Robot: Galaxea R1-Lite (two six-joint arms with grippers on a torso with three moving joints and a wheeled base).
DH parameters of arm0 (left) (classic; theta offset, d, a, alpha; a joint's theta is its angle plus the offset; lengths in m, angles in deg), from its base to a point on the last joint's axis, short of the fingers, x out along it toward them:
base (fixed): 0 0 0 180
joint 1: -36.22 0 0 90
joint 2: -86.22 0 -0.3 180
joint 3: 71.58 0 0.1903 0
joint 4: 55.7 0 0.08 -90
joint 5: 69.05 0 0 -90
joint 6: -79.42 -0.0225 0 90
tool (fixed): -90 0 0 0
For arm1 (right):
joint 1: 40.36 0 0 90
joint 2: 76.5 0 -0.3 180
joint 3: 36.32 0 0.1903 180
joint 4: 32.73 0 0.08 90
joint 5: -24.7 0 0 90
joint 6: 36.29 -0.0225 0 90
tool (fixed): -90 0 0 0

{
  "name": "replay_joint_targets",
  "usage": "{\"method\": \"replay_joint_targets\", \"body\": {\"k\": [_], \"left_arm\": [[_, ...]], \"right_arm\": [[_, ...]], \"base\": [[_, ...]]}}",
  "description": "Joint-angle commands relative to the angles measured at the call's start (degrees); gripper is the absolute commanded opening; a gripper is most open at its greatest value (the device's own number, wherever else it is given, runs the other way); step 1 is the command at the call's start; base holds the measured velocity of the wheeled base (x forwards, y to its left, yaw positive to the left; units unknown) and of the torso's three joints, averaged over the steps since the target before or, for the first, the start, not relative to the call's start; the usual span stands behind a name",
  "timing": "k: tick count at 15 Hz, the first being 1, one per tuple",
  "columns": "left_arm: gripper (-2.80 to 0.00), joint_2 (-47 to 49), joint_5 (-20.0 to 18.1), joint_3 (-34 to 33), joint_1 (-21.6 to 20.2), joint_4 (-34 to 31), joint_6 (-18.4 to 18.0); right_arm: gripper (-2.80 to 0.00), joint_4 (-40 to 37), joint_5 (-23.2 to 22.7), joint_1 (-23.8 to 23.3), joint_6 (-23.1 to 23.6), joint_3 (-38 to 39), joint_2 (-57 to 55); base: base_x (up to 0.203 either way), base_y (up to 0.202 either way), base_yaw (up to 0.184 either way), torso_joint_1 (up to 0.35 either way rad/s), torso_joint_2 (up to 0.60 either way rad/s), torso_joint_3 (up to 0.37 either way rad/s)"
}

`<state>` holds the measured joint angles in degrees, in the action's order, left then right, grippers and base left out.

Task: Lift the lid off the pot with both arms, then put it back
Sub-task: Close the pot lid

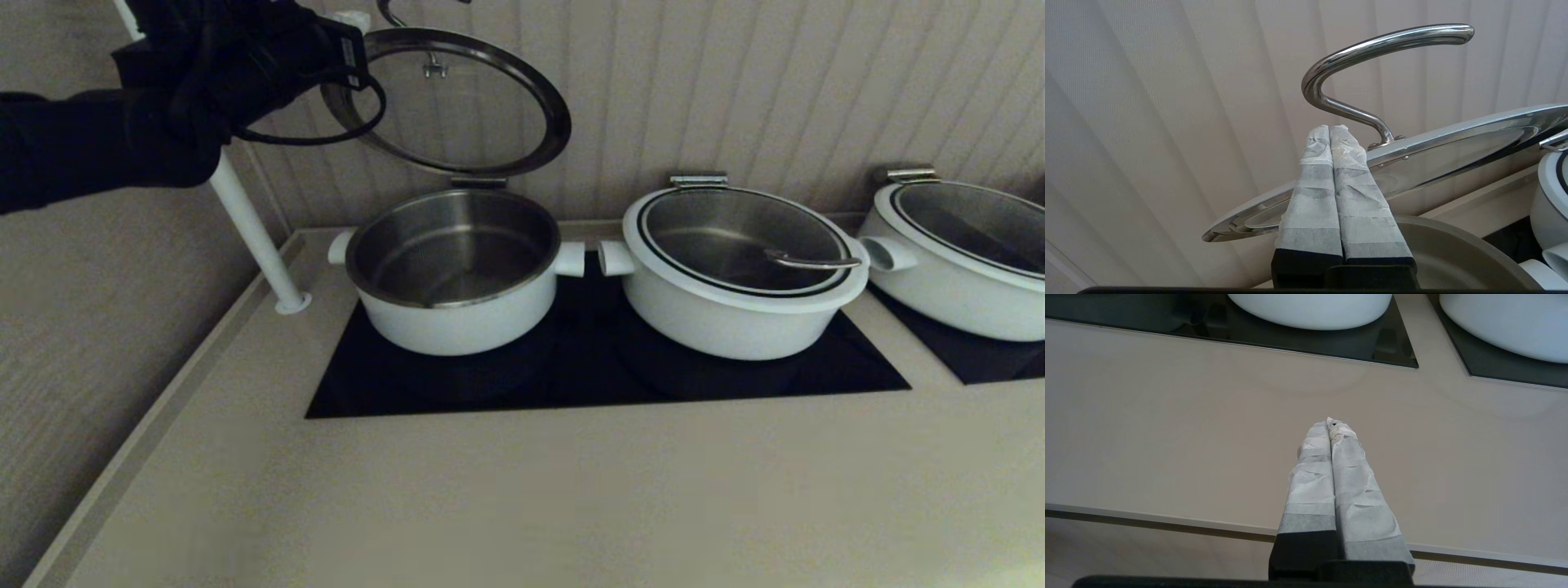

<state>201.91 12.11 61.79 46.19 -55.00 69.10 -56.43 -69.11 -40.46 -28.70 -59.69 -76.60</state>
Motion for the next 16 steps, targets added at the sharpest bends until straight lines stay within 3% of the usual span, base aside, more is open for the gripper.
{"method": "replay_joint_targets", "body": {"k": [1,12,16], "left_arm": [[-2.8,0.1,0.0,-0.1,0.0,0.1,0.0],[-2.8,-1.3,0.1,-1.4,0.0,-1.9,-0.1],[-2.8,-3.8,0.1,-5.8,0.0,-1.9,-0.2]], "right_arm": [[-2.8,0.0,-0.1,0.0,0.1,0.0,0.0],[-2.8,0.0,-0.1,0.0,0.1,0.0,0.0],[-2.8,0.0,-0.1,0.0,0.1,0.0,0.1]], "base": [[0.0,0.0,0.0,0.0,0.0,0.0],[0.0,0.0,0.0,0.0,0.0,0.0],[0.0,0.0,0.0,0.0,0.0,0.0]]}}
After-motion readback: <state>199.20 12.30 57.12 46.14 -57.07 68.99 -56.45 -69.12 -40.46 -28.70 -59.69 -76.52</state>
